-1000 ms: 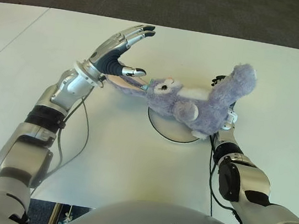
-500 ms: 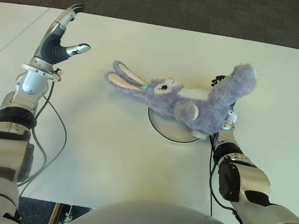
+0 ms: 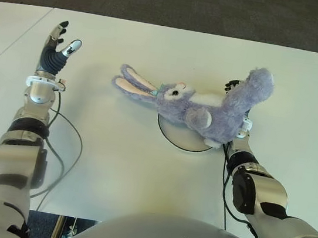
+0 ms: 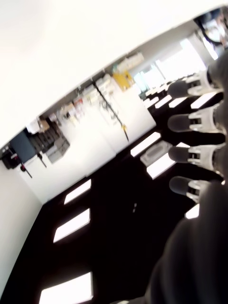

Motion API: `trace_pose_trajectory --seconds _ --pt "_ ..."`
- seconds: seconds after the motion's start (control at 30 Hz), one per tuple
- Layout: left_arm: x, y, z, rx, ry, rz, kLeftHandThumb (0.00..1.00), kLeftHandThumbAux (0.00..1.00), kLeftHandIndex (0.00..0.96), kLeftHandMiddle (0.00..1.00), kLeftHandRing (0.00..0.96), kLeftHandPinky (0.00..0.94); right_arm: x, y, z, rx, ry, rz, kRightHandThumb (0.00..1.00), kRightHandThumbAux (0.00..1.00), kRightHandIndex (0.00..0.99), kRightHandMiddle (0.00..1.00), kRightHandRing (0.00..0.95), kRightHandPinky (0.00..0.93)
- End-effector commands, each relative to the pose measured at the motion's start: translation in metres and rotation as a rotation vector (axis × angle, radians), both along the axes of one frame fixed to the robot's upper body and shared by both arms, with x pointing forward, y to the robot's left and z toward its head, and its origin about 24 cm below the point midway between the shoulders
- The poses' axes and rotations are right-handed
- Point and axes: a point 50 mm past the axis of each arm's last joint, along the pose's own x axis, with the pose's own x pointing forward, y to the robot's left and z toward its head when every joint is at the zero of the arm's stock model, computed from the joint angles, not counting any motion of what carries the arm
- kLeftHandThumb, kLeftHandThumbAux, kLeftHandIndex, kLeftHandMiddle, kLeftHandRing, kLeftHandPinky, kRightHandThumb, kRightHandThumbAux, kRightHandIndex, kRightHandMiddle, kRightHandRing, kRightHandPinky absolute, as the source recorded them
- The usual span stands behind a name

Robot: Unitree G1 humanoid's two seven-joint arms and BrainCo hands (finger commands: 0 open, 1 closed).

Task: Put the doll into the plate.

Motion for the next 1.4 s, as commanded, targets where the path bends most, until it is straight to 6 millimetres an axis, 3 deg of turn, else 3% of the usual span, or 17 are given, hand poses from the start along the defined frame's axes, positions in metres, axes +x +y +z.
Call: trace_pose_trajectory --seconds 0.03,0.13,0.23,0.33,0.5,0.67,0.83,1.1,1.4 --pt "0.015 -0.061 -0.045 -0.199 0.199 0.028 0.0 0.424 0.0 0.0 0.0 0.0 -0.09 0.013 -0.105 0.091 0.487 -0.012 0.684 0.727 0.422 0.482 0.484 0.462" --pt "0.02 -0.084 -0.05 -0.201 0.231 0.018 0.0 0.454 0.0 0.0 0.0 0.0 -0.09 0.012 -0.105 0.093 0.484 -0.016 0.685 0.727 0.422 0.484 0.49 0.474" --pt "0.017 -0.113 -0.073 -0.192 0.396 0.008 0.0 0.482 0.0 0.0 0.0 0.0 -0.09 0.011 -0.105 0.097 0.482 -0.018 0.686 0.727 0.422 0.488 0.496 0.471" --pt "0.016 -0.136 -0.081 -0.194 0.465 -0.033 0.0 0.497 0.0 0.0 0.0 0.0 -0.09 0.01 -0.105 0.1 0.482 -0.015 0.687 0.726 0.421 0.488 0.49 0.445" --pt "0.013 -0.148 -0.086 -0.202 0.495 -0.09 0.0 0.491 0.0 0.0 0.0 0.0 -0.09 0.009 -0.104 0.097 0.47 -0.022 0.687 0.727 0.42 0.476 0.486 0.47" --pt "-0.005 -0.165 -0.107 -0.276 0.559 -0.124 0.0 0.511 0.0 0.0 0.0 0.0 -0.091 0.007 -0.104 0.101 0.465 -0.036 0.688 0.728 0.42 0.509 0.528 0.51" --pt "-0.015 -0.17 -0.117 -0.373 0.591 -0.114 0.0 0.514 0.0 0.0 0.0 0.0 -0.092 0.006 -0.104 0.104 0.464 -0.039 0.688 0.728 0.421 0.527 0.548 0.523" --pt "-0.051 -0.162 -0.145 -0.581 0.57 -0.045 0.0 0.448 0.0 0.0 0.0 0.0 -0.095 0.004 -0.106 0.127 0.462 -0.046 0.691 0.727 0.422 0.56 0.582 0.535" --pt "-0.075 -0.15 -0.157 -0.634 0.51 0.024 0.0 0.443 0.0 0.0 0.0 0.0 -0.097 0.001 -0.106 0.133 0.451 -0.042 0.692 0.727 0.423 0.555 0.574 0.521"
